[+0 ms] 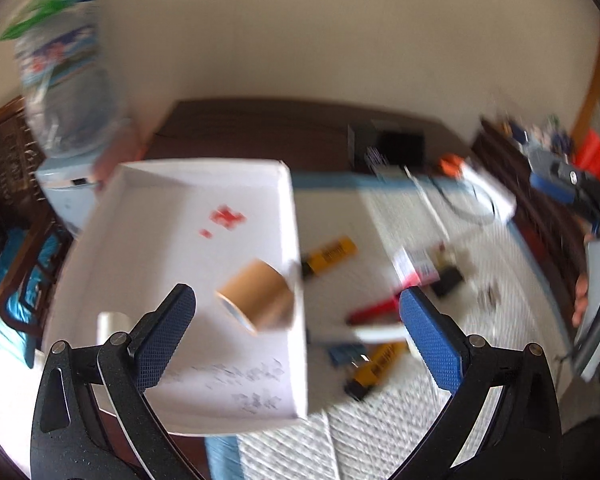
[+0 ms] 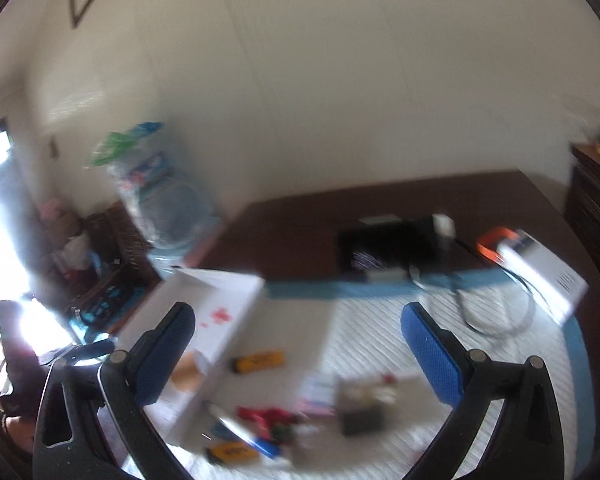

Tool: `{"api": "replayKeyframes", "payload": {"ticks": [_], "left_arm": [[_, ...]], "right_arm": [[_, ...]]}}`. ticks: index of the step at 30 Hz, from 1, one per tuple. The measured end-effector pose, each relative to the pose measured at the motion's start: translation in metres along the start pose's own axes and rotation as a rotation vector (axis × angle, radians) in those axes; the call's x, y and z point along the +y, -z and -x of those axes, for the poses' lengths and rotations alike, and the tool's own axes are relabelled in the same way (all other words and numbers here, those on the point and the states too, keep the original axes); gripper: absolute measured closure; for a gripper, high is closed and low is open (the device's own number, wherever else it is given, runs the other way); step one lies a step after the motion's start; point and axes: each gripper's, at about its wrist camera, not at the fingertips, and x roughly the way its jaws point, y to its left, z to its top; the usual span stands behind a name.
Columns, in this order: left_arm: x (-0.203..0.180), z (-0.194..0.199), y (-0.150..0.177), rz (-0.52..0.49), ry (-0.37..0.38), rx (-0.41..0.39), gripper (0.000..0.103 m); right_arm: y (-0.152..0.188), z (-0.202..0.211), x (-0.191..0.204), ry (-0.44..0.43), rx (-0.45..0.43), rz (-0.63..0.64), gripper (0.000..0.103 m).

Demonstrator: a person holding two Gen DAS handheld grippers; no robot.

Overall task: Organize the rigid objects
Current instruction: 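Move both open tools back over the scattered items, then grasp the white-red BL medicine box with the left tool while the right tool grasps the cartoon charm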

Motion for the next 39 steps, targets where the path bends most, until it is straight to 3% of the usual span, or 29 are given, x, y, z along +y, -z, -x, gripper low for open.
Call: {"api": "replayKeyframes", "payload": {"ticks": [8, 12, 17, 22, 28, 31, 37, 39], "left_arm": [[-0.049, -0.034, 0.005, -0.093, 0.079, 0.091, 0.01], [-0.065, -0.044, -0.007, -0.115, 0.095, 0.1, 0.01], [-0.083, -0.062, -0.02, -0.162, 0.102, 0.131, 0.01], [-0.099, -0.088, -0.024, -0.148, 0.099, 0.192, 0.01], [-0.12, -0.116, -0.029, -0.179, 0.049, 0.24, 0.011], [-0.132, -0.131, -0.029, -0.189, 0.008, 0.268, 0.022], [-0.14, -0.151, -0.027, -0.196, -0.001, 0.305, 0.027], [-0.138, -0.153, -0.029, -0.186, 0.006, 0.302, 0.035]], "right_arm": [[0.036, 0.009, -0.072, 0.166, 0.134, -0.086, 0.0], [0.052, 0.008, -0.092, 0.172, 0.217, -0.115, 0.003], [0.076, -0.005, -0.084, 0.145, 0.326, -0.032, 0.028], [0.096, -0.024, -0.07, 0.101, 0.398, 0.047, 0.029], [0.105, -0.039, -0.067, 0.124, 0.419, 0.101, 0.029], [0.108, -0.042, -0.069, 0.112, 0.43, 0.113, 0.029], [0.109, -0.045, -0.064, 0.092, 0.434, 0.174, 0.049], [0.11, -0.046, -0.061, 0.106, 0.436, 0.205, 0.056]]}}
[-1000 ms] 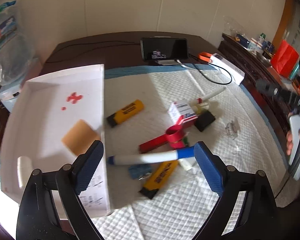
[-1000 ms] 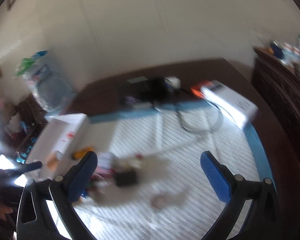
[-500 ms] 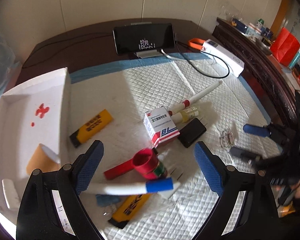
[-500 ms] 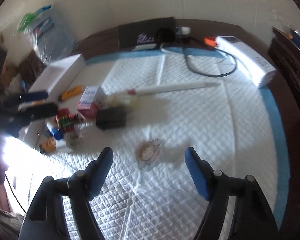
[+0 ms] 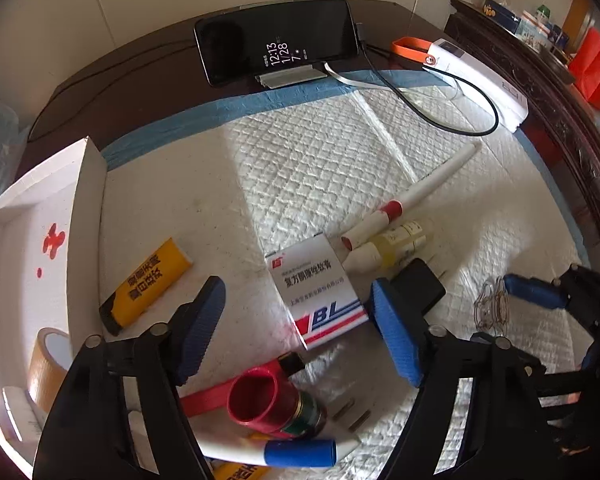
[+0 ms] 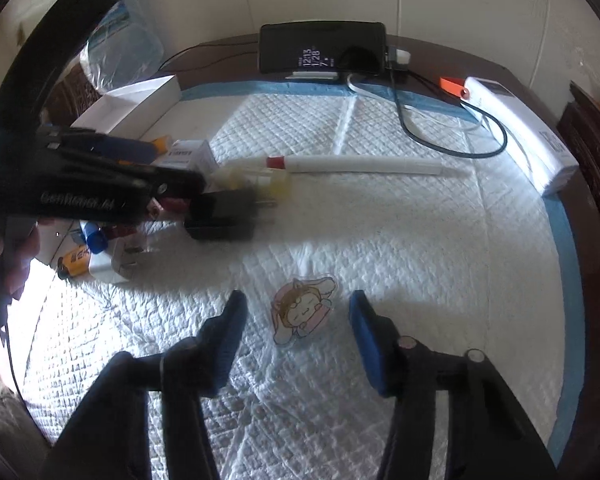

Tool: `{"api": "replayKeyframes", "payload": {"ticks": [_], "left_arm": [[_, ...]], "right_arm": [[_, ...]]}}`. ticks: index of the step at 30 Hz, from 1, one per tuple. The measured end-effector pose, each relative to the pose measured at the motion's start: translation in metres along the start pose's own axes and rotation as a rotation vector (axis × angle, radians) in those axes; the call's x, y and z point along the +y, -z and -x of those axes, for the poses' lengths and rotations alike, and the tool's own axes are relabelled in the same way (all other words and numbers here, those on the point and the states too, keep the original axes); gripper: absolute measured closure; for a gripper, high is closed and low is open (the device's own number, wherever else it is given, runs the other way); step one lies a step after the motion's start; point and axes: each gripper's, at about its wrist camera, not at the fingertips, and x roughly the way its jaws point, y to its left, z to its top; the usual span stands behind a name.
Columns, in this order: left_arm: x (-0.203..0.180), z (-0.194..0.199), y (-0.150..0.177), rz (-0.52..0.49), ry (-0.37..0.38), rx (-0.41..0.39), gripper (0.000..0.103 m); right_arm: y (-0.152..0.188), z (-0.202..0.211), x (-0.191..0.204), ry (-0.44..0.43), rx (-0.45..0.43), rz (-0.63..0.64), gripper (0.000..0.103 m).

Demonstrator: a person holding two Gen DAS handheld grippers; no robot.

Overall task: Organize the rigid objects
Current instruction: 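Grasp the white-red BL medicine box with the left tool while the right tool grasps the cartoon charm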

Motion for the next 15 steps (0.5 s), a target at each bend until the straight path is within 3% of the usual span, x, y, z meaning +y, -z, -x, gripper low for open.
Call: {"api": "replayKeyframes", "payload": {"ticks": [1, 2, 4, 9, 15], "left_arm": [[0.001, -0.003, 0.0, 0.002, 0.002, 0.011, 0.044], [0.0, -0.006, 0.0, 0.002, 0.006, 0.023, 0.057], [0.003, -0.013, 0.004, 0.02, 0.029, 0.042, 0.071], [0.017, 0.003, 0.008, 0.084, 0.074, -0.039, 0.071], [0.03, 0.05, 0.009, 0.135, 0.101, -0.158, 0.071]], "right_arm": [[0.0, 0.0, 0.002, 0.012, 0.001, 0.015, 0.059], [0.0, 0.0, 0.003, 0.019, 0.002, 0.028, 0.068], [0.0, 0.001, 0.003, 0.0, 0.004, 0.03, 0.07], [0.001, 0.011, -0.004, -0.027, -0.029, -0.01, 0.071], [-0.004, 0.052, -0.025, -0.058, -0.167, -0.12, 0.071]]}}
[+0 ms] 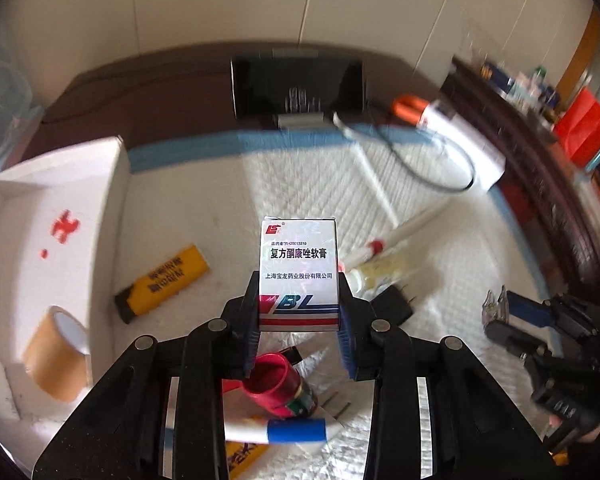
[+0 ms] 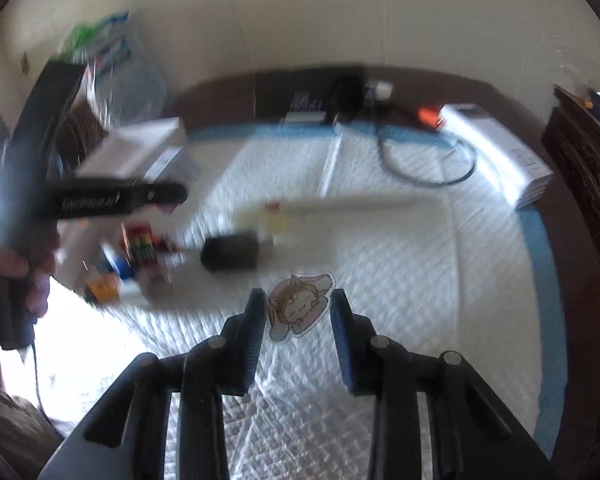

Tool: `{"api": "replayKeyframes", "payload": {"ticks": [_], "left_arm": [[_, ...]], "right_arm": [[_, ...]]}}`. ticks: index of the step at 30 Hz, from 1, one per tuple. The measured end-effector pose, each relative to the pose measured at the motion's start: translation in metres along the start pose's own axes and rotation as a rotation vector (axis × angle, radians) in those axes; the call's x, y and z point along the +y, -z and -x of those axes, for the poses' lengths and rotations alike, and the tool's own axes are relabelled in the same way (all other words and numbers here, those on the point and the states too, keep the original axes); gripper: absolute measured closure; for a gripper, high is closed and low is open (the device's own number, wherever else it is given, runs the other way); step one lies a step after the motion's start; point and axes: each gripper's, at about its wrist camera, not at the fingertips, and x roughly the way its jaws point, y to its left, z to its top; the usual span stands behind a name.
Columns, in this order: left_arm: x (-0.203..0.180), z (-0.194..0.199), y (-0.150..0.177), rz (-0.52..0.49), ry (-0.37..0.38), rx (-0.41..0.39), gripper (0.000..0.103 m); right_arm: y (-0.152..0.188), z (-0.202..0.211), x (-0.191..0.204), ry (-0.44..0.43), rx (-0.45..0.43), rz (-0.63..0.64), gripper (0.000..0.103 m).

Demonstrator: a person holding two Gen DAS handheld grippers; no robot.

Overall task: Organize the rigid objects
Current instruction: 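Grasp the white-red BL medicine box with the left tool while the right tool grasps the cartoon charm, then carry the medicine box and charm into the white tray and open both tools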

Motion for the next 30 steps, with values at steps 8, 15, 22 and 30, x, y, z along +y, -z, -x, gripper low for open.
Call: {"api": "replayKeyframes", "payload": {"ticks": [8, 15, 22, 30], "left_arm": [[0.011, 0.058, -0.011, 0.05, 0.016, -0.129, 0.071], [0.025, 0.13, -0.021, 0.077, -0.025, -0.298, 0.071], [0.056, 0.203, -0.014, 0.11, -0.11, -0.434, 0.071], [0.121, 0.266, 0.015, 0.223, -0.228, -0.516, 0.071]], "right_arm": [[-0.03, 0.061, 0.0, -0.051, -0.181, -0.063, 0.071], [-0.066, 0.102, 0.033, -0.129, -0.311, 0.0, 0.071], [-0.098, 0.129, 0.086, -0.236, -0.408, 0.108, 0.071], [-0.138, 0.147, 0.146, -0.378, -0.496, 0.188, 0.071]]}}
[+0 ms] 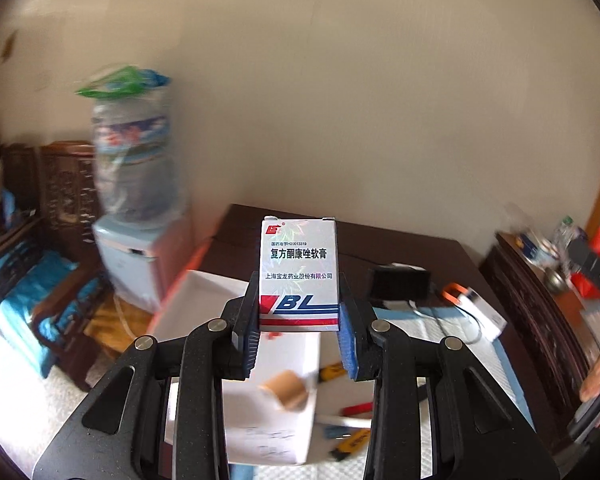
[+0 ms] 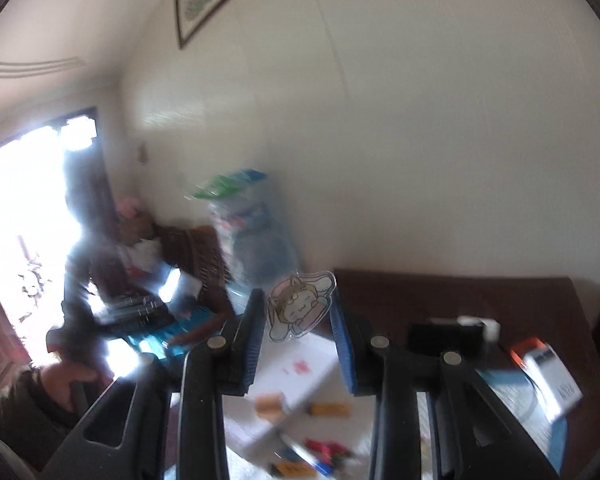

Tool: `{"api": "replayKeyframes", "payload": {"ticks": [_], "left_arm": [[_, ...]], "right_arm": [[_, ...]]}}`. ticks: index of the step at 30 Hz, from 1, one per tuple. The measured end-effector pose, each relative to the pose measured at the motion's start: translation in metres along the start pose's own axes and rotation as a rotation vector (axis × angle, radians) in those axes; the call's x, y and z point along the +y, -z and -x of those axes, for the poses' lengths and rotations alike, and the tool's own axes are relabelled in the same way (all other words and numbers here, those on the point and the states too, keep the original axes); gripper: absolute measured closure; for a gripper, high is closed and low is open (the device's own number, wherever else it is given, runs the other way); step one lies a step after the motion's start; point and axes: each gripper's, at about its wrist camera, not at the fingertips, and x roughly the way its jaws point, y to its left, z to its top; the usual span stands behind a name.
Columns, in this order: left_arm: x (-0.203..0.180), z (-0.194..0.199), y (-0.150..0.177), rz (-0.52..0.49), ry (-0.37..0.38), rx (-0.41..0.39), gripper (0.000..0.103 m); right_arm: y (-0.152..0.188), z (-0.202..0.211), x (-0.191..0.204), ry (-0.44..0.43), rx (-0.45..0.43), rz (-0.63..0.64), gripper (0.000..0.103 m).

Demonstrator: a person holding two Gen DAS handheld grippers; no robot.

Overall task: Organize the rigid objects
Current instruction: 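Carry the medicine box and charm into the white tray and open both tools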

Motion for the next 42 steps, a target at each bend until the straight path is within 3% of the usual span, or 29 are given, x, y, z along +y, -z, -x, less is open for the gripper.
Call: {"api": "replayKeyframes", "payload": {"ticks": [5, 10, 13, 16, 19, 21, 29, 36, 37, 39, 40, 41, 42], "left_arm": [[0.039, 0.019, -0.002, 0.03, -0.053, -0.022, 0.071], [0.066, 0.012, 0.012, 0.051, -0.076, 0.024, 0.071], [0.081, -0.013, 0.028, 0.052, -0.095, 0.091, 0.071], [0.097, -0.052, 0.051, 0.058, -0.119, 0.209, 0.071], [0.11, -0.088, 0.076, 0.095, -0.101, 0.323, 0.071], [0.113, -0.102, 0.085, 0.106, -0.089, 0.357, 0.071], [0.11, -0.138, 0.098, 0.115, -0.038, 0.433, 0.071], [0.111, -0.158, 0.101, 0.082, -0.026, 0.489, 0.071], [0.113, -0.158, 0.1, 0.086, -0.031, 0.483, 0.065], [0.119, -0.157, 0.097, 0.113, -0.047, 0.463, 0.032], [0.122, -0.155, 0.096, 0.124, -0.062, 0.445, 0.005], [0.126, -0.152, 0.093, 0.135, -0.076, 0.416, 0.0], [0.13, -0.148, 0.091, 0.144, -0.091, 0.385, 0.0]], "right_arm": [[-0.022, -0.029, 0.033, -0.068, -0.013, 0.028, 0.071], [-0.001, -0.077, 0.054, -0.134, 0.094, -0.033, 0.071], [0.03, -0.114, 0.066, -0.146, 0.213, -0.031, 0.071], [0.077, -0.159, 0.073, -0.163, 0.382, -0.039, 0.071], [0.134, -0.199, 0.073, -0.154, 0.572, -0.072, 0.071], [0.158, -0.212, 0.072, -0.142, 0.642, -0.09, 0.071], [0.171, -0.239, 0.086, -0.137, 0.719, -0.055, 0.071], [0.182, -0.243, 0.073, -0.096, 0.746, -0.054, 0.07], [0.183, -0.242, 0.072, -0.087, 0.742, -0.047, 0.07], [0.182, -0.242, 0.073, -0.066, 0.737, -0.026, 0.07], [0.182, -0.242, 0.073, -0.054, 0.734, -0.015, 0.07], [0.181, -0.242, 0.073, -0.043, 0.727, -0.004, 0.069], [0.18, -0.241, 0.074, -0.034, 0.716, 0.007, 0.057]]}}
